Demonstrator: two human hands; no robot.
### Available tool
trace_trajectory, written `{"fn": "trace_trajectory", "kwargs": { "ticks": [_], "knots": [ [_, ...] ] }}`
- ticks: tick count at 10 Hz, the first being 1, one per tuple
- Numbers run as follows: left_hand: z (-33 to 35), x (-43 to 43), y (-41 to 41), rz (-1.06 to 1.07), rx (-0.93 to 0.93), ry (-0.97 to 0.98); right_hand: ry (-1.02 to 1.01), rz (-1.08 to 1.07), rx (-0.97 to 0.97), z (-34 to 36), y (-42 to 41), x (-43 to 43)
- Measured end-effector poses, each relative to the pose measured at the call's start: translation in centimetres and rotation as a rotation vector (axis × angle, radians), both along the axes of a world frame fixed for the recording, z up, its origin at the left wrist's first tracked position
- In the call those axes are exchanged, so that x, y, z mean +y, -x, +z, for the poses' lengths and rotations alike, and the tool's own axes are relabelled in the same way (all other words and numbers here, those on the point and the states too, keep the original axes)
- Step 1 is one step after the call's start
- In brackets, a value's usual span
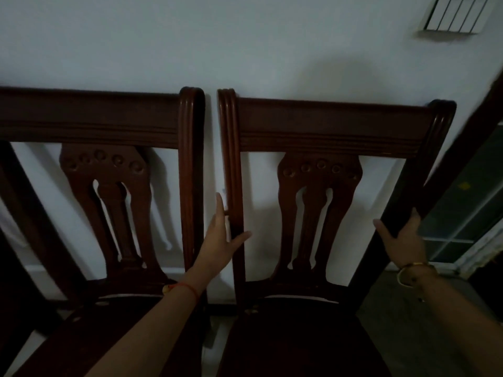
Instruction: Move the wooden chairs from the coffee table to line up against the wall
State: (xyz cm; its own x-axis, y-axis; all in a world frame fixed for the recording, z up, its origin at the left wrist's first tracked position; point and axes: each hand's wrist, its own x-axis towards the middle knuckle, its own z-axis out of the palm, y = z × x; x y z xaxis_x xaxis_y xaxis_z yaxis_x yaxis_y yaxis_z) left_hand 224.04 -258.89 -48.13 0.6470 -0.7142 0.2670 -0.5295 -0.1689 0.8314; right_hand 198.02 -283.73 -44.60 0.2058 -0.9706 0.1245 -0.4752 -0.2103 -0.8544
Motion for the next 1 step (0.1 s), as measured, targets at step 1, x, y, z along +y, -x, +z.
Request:
{"fn": "trace_trajectory", "kwargs": {
  "ticks": [1],
  "knots": [
    [0.93,3.37,1.56,0.019,-0.063,0.014,0.045,-0.004,-0.082,0.01,-0.06,2.70]
  ]
}}
